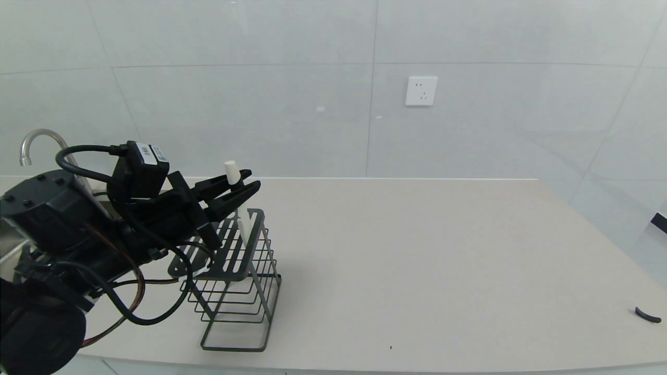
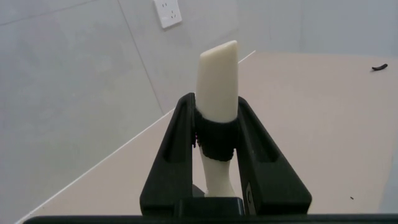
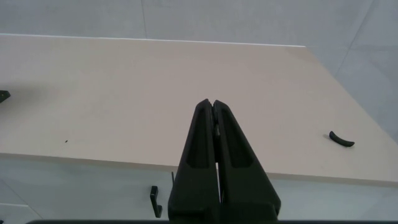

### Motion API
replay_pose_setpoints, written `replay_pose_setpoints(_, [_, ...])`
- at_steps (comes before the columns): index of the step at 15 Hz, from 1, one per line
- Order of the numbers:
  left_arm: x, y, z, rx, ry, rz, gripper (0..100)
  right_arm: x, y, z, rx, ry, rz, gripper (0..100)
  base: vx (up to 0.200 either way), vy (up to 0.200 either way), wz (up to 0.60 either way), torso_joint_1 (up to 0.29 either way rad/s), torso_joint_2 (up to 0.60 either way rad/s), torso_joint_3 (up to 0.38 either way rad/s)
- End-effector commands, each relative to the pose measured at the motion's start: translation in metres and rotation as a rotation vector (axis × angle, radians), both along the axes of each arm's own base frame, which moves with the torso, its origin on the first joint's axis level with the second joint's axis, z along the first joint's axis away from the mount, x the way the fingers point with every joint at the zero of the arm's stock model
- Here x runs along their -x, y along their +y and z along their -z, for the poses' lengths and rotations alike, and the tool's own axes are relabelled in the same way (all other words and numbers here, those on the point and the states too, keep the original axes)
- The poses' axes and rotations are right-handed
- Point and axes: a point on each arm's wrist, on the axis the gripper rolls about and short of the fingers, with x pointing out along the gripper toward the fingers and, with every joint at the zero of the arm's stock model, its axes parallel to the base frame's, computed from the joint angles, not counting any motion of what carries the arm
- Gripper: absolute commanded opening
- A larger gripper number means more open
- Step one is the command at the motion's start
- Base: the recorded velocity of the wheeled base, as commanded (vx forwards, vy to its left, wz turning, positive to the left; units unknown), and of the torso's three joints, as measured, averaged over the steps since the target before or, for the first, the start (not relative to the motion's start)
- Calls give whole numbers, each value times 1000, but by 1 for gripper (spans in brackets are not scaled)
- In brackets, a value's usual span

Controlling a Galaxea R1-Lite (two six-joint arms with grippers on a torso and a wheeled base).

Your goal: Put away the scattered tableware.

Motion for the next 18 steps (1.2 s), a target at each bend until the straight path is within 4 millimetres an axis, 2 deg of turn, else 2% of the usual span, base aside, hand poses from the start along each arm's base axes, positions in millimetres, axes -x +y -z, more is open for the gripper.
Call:
replay_pose_setpoints(1, [-1,0,3,-3,10,1,0,0,0,0,0,0,-1,0,0,0,0,0,0,0])
replay_pose_setpoints(2, [-1,-1,3,-5,14,8,0,0,0,0,0,1,1,0,0,0,0,0,0,0])
replay_pose_setpoints(3, [-1,-1,2,-4,6,14,100,0,0,0,0,0,-1,0,0,0,0,0,0,0])
replay_pose_setpoints(6, [6,1,-9,11,-46,10,100,0,0,0,0,1,-1,0,0,0,0,0,0,0])
replay_pose_setpoints(11, [36,10,-21,24,-94,7,100,0,0,0,0,1,-1,0,0,0,0,0,0,0])
replay_pose_setpoints(12, [47,13,-28,36,-129,9,100,0,0,0,0,1,-1,0,0,0,0,0,0,0])
replay_pose_setpoints(15, [99,27,-52,80,-265,8,100,0,0,0,0,1,-1,0,0,0,0,0,0,0])
replay_pose_setpoints(18, [159,51,-41,111,-307,-58,100,0,0,0,1,0,-1,0,0,0,0,0,0,0])
